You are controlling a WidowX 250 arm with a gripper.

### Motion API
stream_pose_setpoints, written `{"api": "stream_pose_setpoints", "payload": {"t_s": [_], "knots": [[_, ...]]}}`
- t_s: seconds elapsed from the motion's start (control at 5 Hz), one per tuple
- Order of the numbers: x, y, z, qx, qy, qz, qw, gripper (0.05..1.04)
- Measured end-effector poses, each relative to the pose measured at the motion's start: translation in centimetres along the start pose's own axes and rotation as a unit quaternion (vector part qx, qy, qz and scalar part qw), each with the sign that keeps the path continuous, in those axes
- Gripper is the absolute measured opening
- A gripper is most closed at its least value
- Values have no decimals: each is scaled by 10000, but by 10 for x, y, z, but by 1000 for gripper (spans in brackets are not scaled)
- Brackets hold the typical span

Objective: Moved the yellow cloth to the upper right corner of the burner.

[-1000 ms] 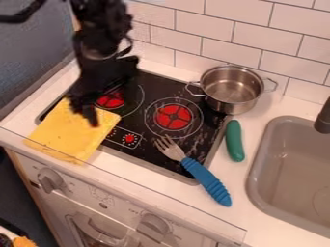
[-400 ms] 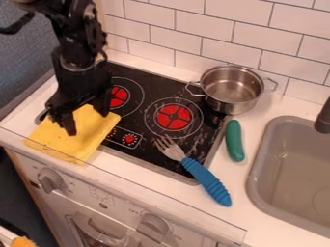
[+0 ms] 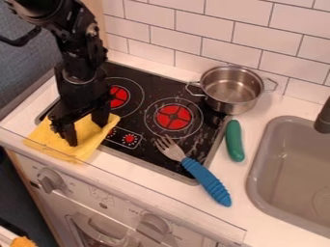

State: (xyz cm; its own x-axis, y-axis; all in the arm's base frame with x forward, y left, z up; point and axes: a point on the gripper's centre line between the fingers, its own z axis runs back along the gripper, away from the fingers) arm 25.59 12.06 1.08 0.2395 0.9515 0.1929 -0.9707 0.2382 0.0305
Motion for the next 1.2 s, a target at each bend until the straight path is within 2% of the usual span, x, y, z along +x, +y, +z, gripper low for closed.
{"api": "stream_pose_setpoints", "payload": {"t_s": [0.6, 1.0, 1.2], "knots": [[17, -29, -1, -126, -61, 32, 9999, 1001], [26, -72, -1, -337, -123, -116, 9993, 1001], [31, -106, -1, -540, -75, -213, 9983, 1001]]}}
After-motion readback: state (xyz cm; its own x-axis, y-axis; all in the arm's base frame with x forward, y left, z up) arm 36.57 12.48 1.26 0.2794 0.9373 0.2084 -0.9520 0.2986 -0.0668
